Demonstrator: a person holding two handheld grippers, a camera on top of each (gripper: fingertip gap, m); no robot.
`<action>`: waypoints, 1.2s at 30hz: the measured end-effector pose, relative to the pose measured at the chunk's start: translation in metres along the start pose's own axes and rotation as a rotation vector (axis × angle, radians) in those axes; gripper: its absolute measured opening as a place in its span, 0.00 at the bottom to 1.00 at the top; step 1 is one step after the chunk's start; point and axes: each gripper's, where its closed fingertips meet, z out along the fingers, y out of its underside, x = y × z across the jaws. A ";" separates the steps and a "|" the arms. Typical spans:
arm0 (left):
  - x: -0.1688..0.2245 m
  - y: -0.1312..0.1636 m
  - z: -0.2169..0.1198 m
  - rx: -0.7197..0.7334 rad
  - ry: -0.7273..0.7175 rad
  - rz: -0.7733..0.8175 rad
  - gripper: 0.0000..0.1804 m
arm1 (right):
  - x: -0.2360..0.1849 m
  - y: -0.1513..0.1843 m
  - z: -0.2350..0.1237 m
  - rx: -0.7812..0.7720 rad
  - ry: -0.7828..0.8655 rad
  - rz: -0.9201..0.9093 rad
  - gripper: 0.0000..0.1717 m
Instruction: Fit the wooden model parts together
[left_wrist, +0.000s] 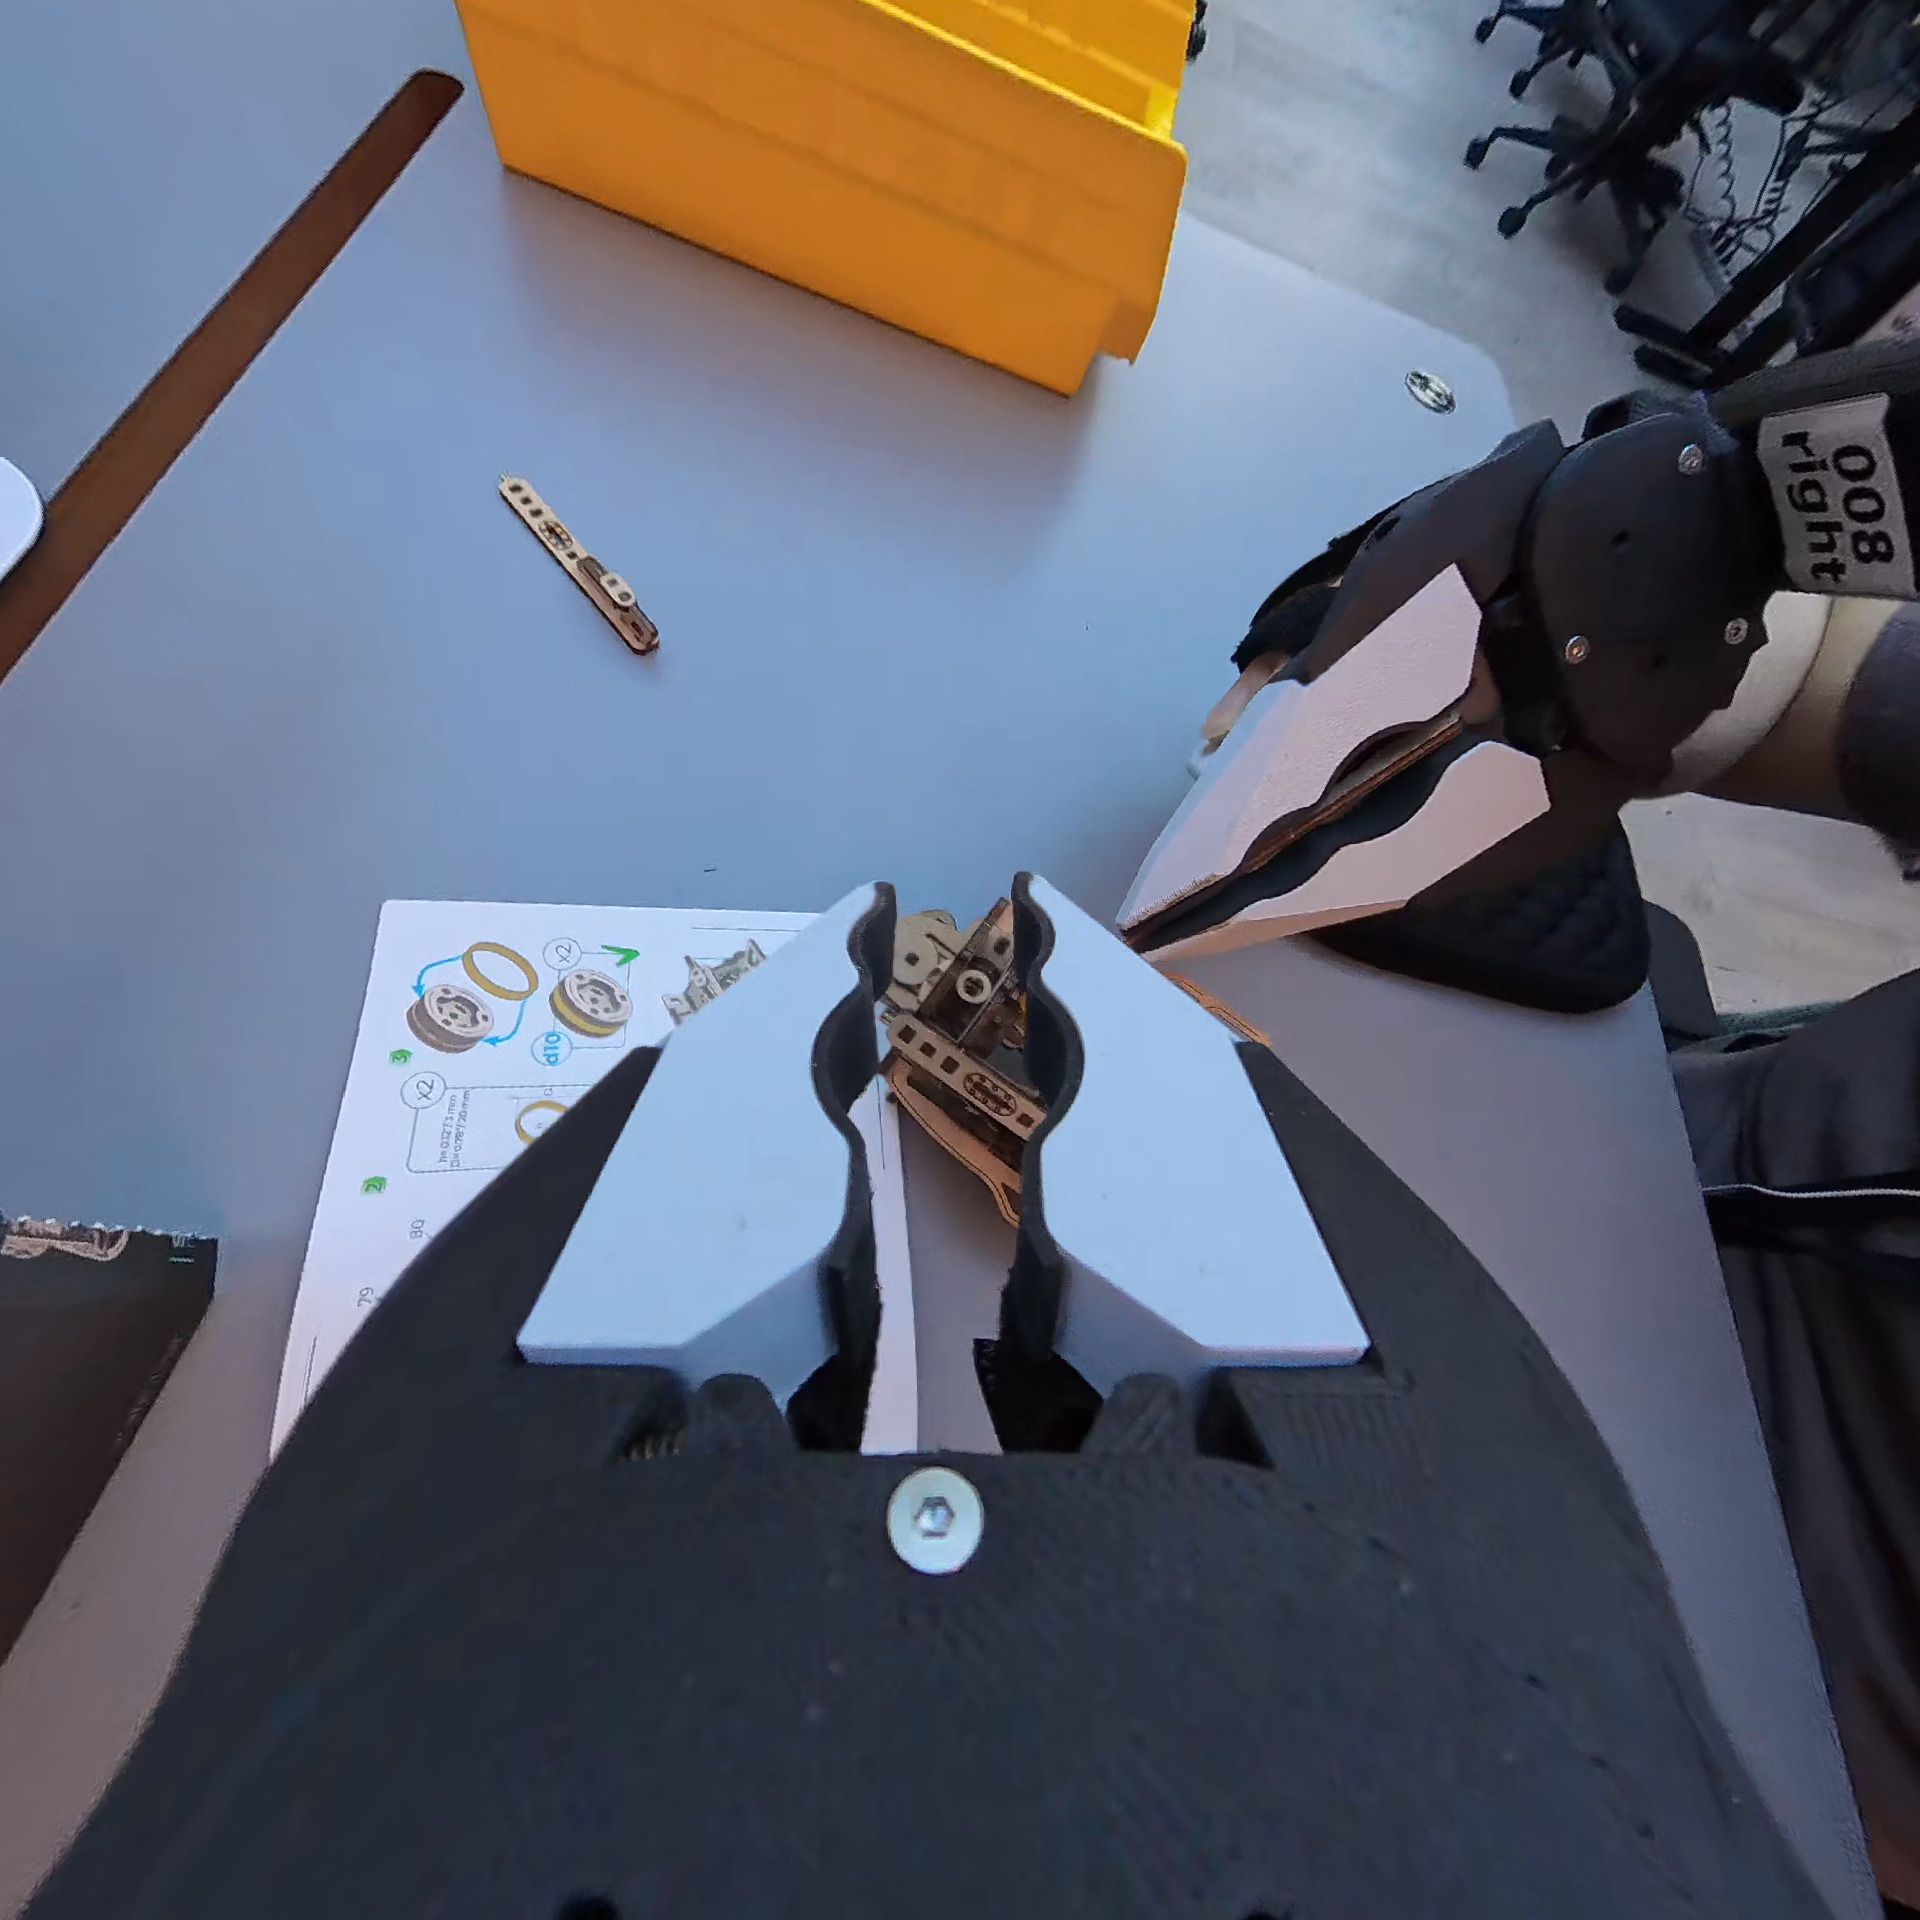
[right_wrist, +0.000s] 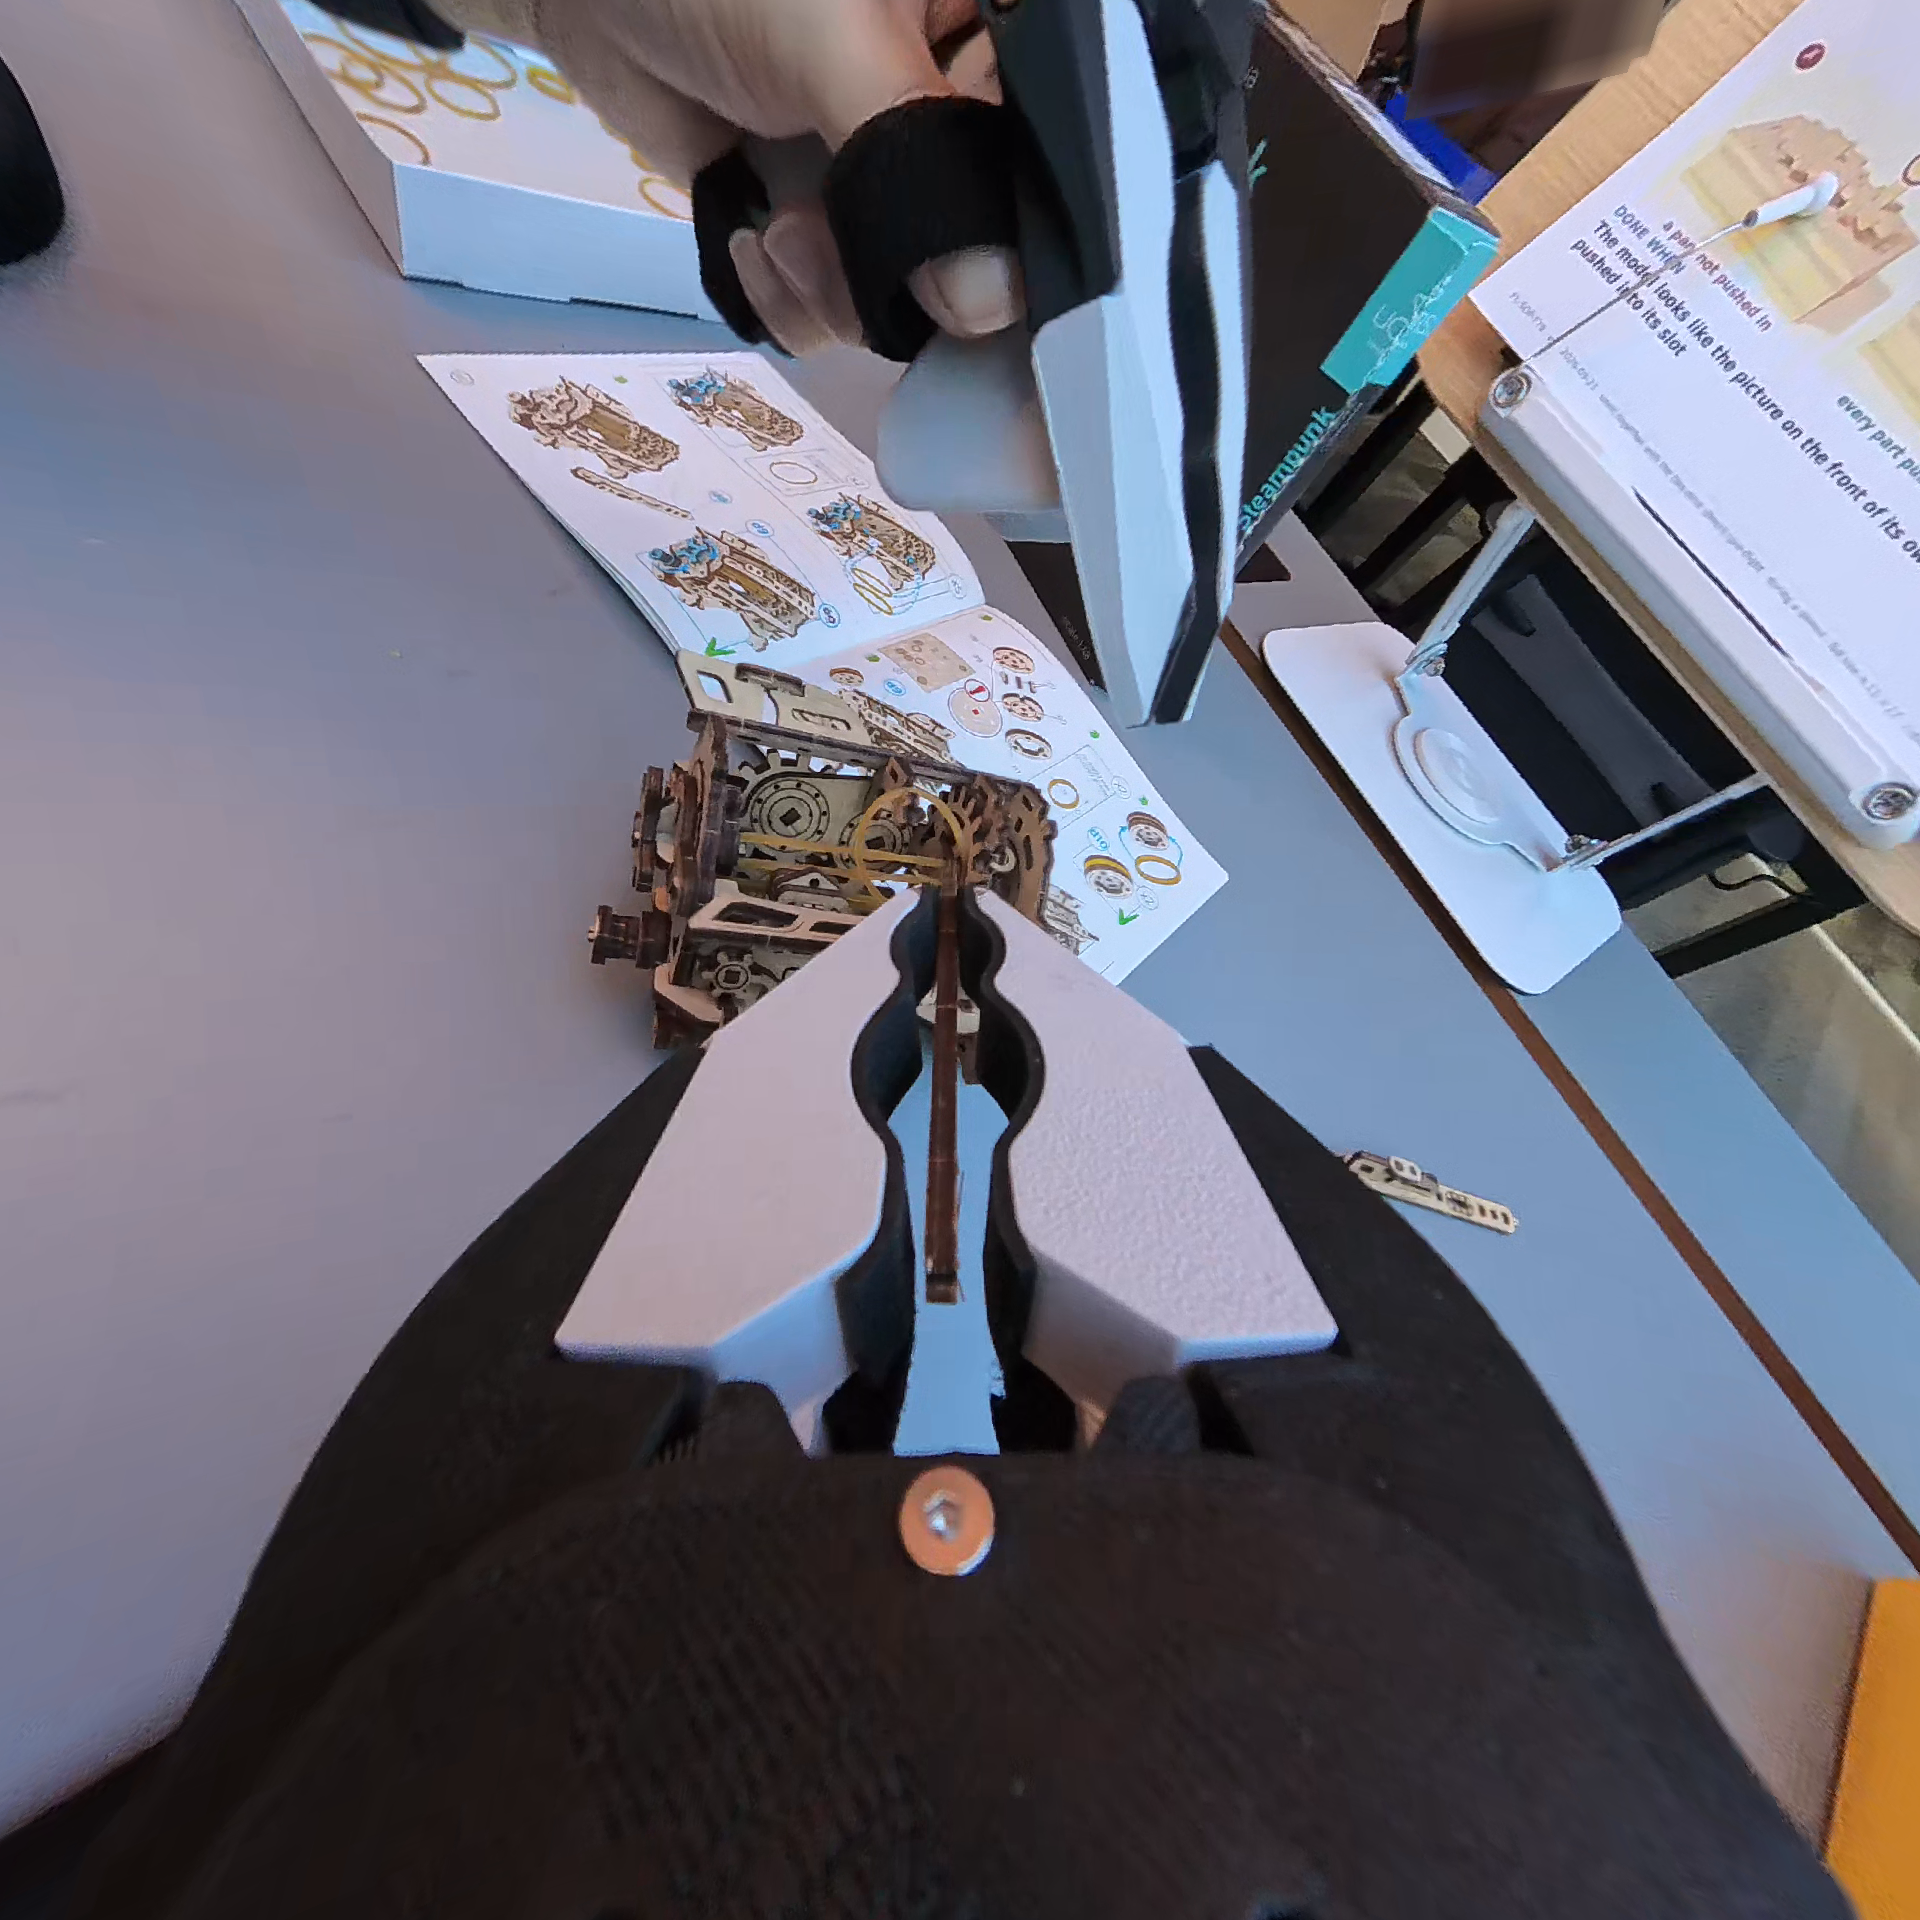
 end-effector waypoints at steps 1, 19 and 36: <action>0.000 -0.001 -0.001 0.020 0.007 0.006 0.12 | 0.002 0.000 -0.001 0.004 0.003 0.005 0.00; 0.000 0.017 0.007 0.008 0.215 0.103 0.10 | -0.001 0.002 0.010 -0.013 0.038 -0.181 0.00; 0.006 0.029 0.021 0.010 0.327 0.070 0.12 | 0.000 -0.001 0.013 -0.023 0.055 -0.178 0.00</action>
